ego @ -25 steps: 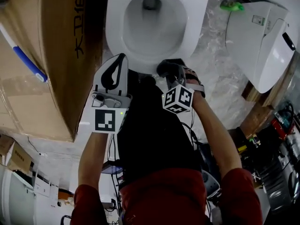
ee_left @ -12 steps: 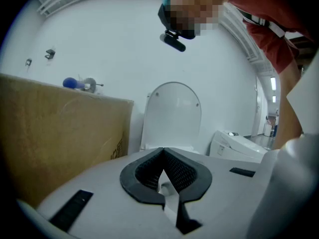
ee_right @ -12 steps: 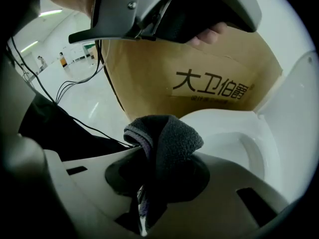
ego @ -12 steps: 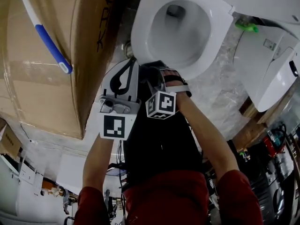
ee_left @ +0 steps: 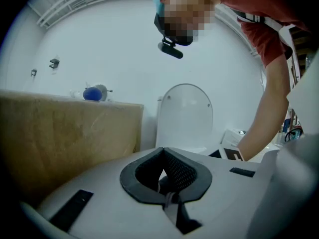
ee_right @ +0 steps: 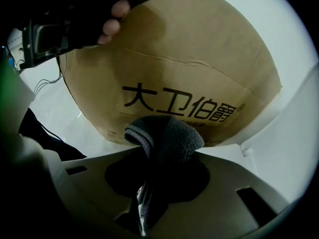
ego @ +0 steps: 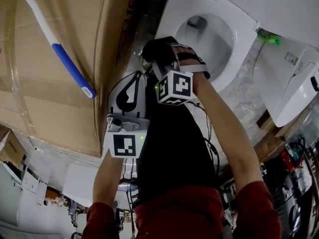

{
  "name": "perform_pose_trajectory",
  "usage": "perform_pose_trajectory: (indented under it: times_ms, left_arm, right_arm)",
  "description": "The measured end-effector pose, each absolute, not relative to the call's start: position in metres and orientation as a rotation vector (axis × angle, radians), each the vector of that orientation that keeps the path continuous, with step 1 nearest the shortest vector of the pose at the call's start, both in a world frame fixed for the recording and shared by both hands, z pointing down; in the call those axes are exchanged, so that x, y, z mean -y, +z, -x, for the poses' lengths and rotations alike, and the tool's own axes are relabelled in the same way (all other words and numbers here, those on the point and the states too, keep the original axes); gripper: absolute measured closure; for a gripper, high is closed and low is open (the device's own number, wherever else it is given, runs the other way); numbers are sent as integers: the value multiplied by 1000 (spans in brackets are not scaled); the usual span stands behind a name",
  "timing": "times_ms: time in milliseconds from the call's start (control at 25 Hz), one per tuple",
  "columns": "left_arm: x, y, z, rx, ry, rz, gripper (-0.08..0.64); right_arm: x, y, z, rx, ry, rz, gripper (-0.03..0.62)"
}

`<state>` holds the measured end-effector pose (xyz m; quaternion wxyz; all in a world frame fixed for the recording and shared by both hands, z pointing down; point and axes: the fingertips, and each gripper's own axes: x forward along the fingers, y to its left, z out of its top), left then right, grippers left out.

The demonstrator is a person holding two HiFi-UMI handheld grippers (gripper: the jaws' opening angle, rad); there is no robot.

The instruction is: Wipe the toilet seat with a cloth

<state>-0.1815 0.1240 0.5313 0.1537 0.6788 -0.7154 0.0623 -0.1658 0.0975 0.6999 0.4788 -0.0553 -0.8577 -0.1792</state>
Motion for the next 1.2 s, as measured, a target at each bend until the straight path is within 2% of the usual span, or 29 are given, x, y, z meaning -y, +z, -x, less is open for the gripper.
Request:
perform_pose_trajectory:
  times_ms: [280, 480, 800, 1040, 1200]
  left_arm:
    - [-109, 533, 182, 2004, 151, -1947, 548]
    - [-96, 536, 170, 1943, 165, -1991, 548]
    - [-76, 537, 147, 1863, 165, -2065, 548]
    - [-61, 531, 121, 1805, 155, -2114, 548]
    - [-59, 523, 112, 1795, 158, -2139, 548]
  right_arm:
    - [16, 695, 191, 2106, -446, -79, 512]
    - [95, 685, 164, 2100, -429, -276, 512]
    - [143, 685, 44, 2009, -317, -520, 512]
    - [165, 691, -82, 1923, 62, -805, 512]
    - [169, 699, -126, 1839, 252, -913, 512]
